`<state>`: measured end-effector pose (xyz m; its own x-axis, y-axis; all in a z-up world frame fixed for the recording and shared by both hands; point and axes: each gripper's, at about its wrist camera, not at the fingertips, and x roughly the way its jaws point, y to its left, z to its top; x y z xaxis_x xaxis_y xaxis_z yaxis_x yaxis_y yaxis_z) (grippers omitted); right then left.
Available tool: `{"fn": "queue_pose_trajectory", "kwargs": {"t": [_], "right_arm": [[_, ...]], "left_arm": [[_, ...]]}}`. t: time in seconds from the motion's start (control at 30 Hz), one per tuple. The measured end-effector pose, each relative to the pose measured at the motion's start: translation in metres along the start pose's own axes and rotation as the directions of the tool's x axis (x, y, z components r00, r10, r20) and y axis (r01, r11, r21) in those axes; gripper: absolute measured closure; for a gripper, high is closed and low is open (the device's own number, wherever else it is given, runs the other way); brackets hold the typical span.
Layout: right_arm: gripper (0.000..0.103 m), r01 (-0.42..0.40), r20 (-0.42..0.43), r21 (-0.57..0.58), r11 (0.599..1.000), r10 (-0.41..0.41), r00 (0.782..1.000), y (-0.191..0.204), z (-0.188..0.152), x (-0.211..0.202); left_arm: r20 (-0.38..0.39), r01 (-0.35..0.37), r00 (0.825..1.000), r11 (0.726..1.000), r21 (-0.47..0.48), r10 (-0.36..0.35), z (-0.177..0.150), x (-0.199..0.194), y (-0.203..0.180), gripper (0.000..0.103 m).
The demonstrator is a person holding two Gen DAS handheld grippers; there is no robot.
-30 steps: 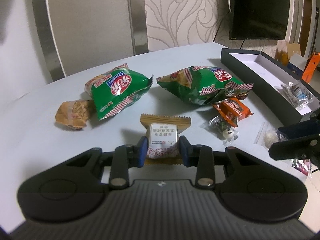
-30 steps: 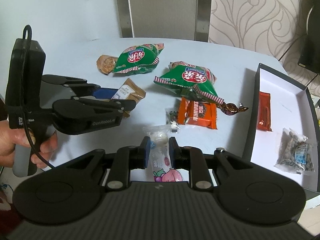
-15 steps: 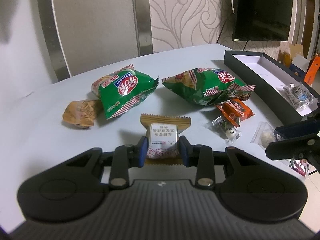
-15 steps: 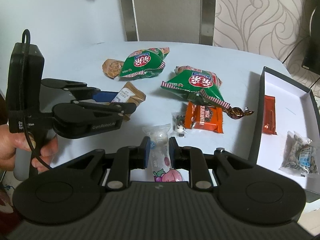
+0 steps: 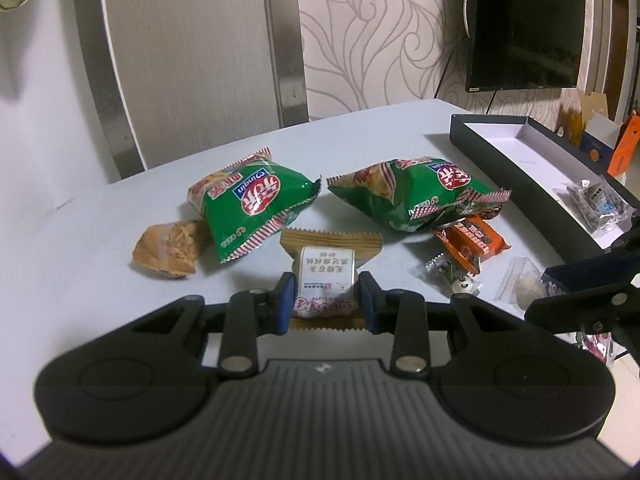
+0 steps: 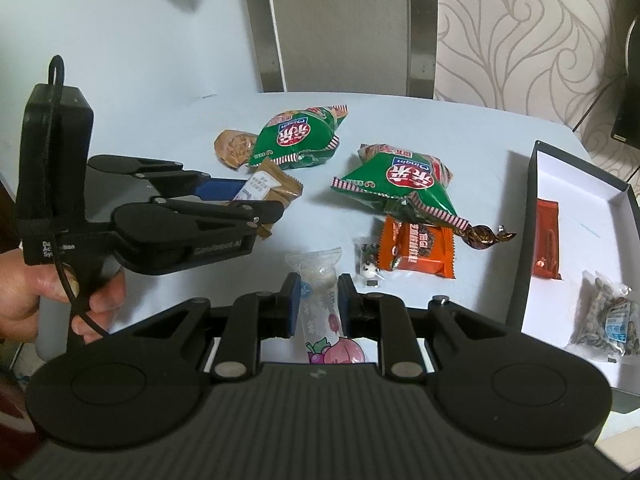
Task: Organize snacks
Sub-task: 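Lift the cake packet and candy packet off the table with both grippers, then carry the cake packet and candy packet over the open box with both grippers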
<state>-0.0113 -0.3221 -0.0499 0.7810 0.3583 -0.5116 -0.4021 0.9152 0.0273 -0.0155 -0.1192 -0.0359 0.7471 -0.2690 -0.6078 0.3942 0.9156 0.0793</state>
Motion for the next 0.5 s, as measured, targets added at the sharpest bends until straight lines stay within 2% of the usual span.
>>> {"fn": "queue_pose_trajectory", "kwargs": {"t": [0.5], "right_arm": [[0.080, -0.029, 0.066, 0.017, 0.999, 0.028, 0.997, -0.003, 0.012, -0.020]], "left_arm": [[0.048, -0.010, 0.999, 1.000, 0.013, 0.009, 0.030, -0.006, 0.001, 0.066]]}}
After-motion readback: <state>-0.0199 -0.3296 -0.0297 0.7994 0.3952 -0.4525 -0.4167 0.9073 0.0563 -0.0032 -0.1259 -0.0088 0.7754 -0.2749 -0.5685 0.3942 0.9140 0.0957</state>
